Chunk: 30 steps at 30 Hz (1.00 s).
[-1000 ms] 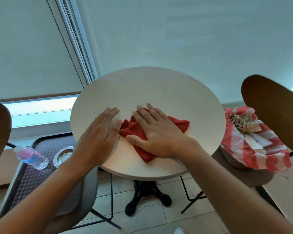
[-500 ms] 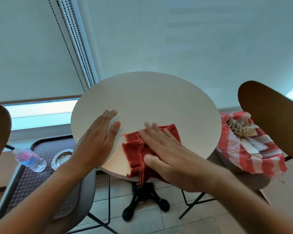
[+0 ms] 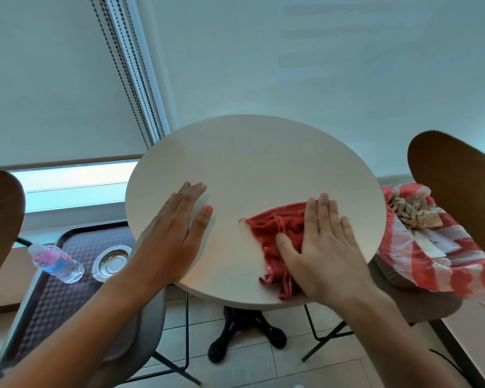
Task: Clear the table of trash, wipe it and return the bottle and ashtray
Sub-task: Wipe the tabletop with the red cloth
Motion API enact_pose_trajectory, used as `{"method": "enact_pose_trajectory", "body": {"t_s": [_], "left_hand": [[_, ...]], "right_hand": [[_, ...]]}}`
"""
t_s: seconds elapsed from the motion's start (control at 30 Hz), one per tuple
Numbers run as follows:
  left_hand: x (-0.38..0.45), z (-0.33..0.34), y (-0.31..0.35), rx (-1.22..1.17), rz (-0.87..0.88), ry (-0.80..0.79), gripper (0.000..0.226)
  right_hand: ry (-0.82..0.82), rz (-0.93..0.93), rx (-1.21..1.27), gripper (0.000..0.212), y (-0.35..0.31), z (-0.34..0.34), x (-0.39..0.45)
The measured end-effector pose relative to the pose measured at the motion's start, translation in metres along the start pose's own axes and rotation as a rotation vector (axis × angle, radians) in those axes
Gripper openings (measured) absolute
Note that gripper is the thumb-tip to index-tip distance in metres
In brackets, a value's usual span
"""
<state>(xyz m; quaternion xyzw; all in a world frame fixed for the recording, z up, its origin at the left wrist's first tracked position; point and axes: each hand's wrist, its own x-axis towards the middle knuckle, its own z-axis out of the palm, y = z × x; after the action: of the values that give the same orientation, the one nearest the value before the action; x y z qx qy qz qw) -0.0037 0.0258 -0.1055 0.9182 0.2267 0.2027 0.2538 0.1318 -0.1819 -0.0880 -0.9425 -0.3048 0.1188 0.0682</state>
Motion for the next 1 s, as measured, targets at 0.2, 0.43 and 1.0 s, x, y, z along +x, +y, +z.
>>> {"method": "enact_pose_trajectory", "body": {"t_s": [0.2,0.43,1.0], "left_hand": [[0.001,0.002,-0.003,-0.023,-0.009,0.003,0.057],[0.002,0.003,-0.005,-0.065,-0.026,0.035,0.059],[0.001,-0.011,-0.007,-0.288,-0.116,0.104,0.059]], "right_hand": [[0.045,-0.042,0.017,0.102,-0.011,-0.003,0.055],[0.024,-0.276,-0.037,0.112,-0.053,0.0,0.094],[0.004,-0.674,-0.06,0.071,-0.076,0.016,0.022]]}}
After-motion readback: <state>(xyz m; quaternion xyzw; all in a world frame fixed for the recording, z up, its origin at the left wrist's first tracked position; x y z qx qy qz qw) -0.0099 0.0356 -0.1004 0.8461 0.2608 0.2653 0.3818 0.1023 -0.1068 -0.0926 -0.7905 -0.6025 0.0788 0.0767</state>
